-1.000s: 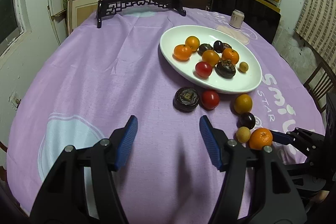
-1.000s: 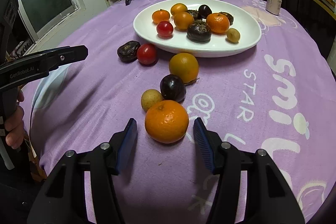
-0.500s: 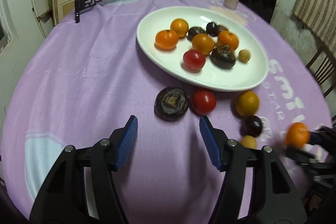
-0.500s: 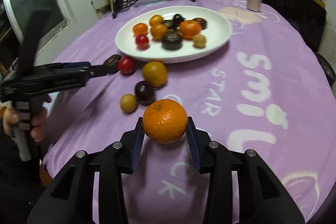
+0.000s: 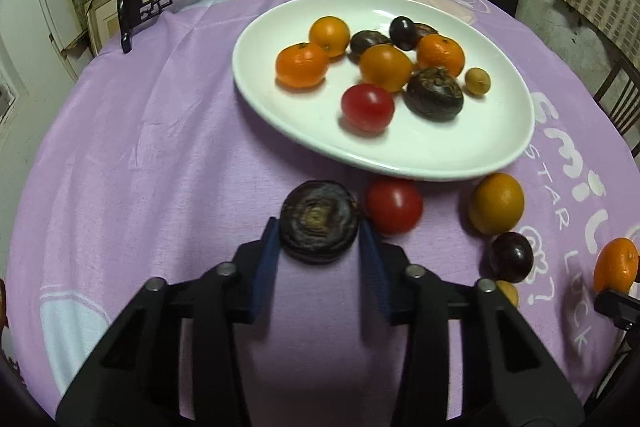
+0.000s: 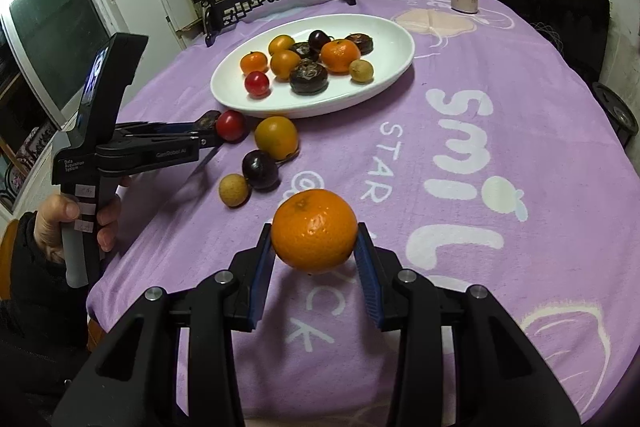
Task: Organize fruits
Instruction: 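Carry the tangerine and dark plum over the plate and open both tools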
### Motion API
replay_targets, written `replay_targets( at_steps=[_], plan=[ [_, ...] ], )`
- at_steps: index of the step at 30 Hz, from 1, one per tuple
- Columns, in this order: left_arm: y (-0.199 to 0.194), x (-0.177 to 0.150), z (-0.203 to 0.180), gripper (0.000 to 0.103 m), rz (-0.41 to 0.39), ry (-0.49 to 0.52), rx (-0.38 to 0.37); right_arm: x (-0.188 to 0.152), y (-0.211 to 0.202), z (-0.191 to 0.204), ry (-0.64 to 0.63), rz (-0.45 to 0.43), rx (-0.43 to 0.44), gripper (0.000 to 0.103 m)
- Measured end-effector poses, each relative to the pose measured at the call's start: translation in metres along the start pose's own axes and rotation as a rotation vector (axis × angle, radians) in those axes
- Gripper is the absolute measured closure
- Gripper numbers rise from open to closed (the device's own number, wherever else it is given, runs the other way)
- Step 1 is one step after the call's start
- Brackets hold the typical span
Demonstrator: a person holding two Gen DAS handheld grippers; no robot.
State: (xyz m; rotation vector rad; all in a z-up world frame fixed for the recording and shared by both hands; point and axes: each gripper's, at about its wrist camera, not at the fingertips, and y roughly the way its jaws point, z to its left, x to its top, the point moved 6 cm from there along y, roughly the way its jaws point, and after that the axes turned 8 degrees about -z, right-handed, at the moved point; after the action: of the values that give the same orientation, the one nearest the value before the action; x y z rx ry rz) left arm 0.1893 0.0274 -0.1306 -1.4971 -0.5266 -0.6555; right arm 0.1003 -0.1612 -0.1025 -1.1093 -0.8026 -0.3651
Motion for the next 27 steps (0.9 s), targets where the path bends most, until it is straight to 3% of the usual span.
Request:
replay_targets(
  at_steps=[6, 18, 27],
  plan=[
    [-0.003, -0.004, -0.001, 0.064, -0.01, -0.007, -0.009, 0.001, -0.001, 0.002, 0.001, 0.001, -0.009, 0.063],
    [-0.055, -0.042, -0.002, 0.064, -0.012, -0.107, -0.126, 0.003, 0.004, 0.007, -0.019, 0.013, -0.001, 0.063],
    [-0.094, 0.002, -0.008, 0.064, -0.144, -0.061, -0.13, 0.042, 0.002, 0.02, -0.084, -0.047, 0.002, 0.063]
  ],
)
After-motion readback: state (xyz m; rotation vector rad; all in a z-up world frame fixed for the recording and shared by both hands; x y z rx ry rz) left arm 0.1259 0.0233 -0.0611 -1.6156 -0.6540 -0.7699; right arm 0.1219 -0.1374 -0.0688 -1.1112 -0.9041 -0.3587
